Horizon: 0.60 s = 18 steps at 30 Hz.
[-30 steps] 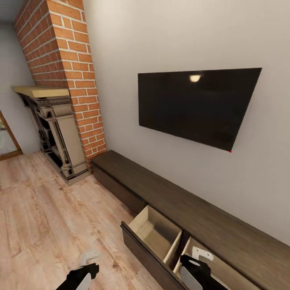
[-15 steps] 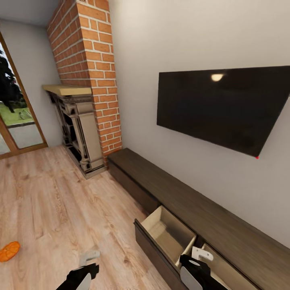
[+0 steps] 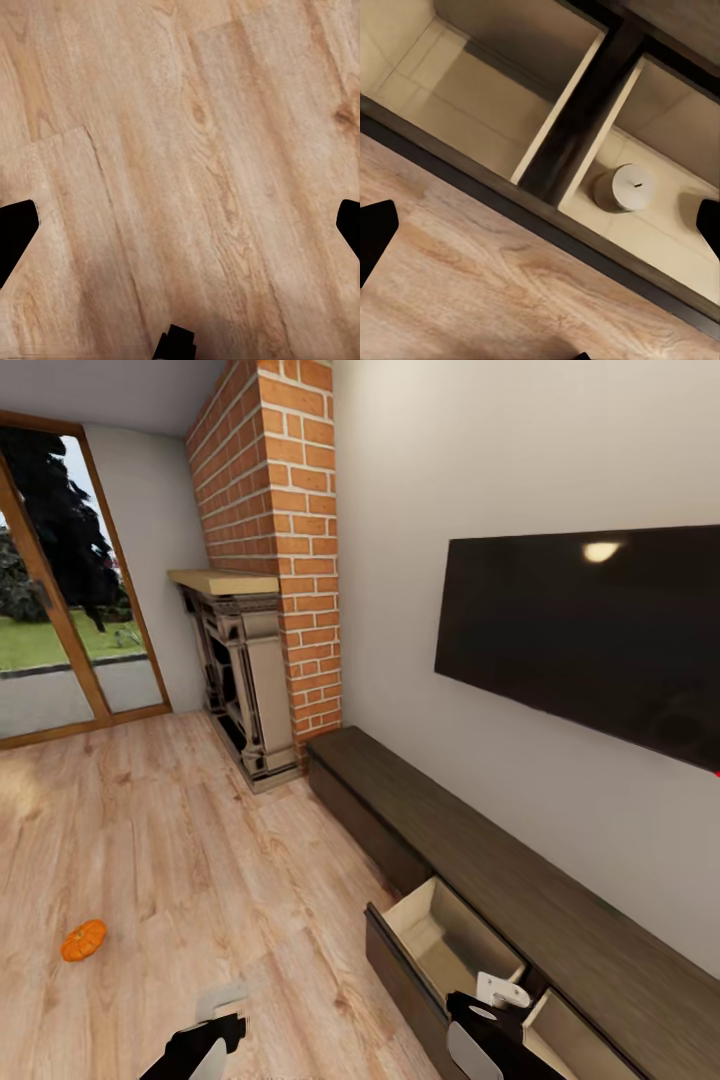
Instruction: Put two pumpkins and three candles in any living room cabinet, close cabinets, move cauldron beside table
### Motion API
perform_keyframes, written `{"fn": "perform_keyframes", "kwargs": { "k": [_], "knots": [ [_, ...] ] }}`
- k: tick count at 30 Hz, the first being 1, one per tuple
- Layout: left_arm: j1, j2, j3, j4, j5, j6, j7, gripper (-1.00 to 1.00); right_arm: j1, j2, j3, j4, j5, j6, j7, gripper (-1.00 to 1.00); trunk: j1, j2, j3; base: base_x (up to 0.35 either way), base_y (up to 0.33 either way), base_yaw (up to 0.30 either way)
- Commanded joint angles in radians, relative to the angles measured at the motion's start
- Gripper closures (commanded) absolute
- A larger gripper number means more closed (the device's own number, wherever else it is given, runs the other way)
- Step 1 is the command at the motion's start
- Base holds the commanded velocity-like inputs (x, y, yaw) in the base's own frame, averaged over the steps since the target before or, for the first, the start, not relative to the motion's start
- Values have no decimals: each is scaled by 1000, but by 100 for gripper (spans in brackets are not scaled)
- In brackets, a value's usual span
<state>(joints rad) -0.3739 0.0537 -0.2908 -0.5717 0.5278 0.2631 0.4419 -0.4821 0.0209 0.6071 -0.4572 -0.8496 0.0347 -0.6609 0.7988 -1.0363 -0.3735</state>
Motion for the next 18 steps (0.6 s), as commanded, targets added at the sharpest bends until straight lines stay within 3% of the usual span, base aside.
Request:
{"fn": "perform_keyframes", "kwargs": {
  "k": [1, 18],
  "knots": [
    [-1, 2, -8, -2, 7, 4, 9, -100, -1, -1, 8, -1, -5, 4, -8, -100, 0, -1, -1, 0, 0, 275],
    [0, 2, -8, -1, 7, 4, 9, -100, -1, -2, 8, -3, -4, 5, -7, -100, 0, -1, -2, 0, 0, 270]
  ]
}}
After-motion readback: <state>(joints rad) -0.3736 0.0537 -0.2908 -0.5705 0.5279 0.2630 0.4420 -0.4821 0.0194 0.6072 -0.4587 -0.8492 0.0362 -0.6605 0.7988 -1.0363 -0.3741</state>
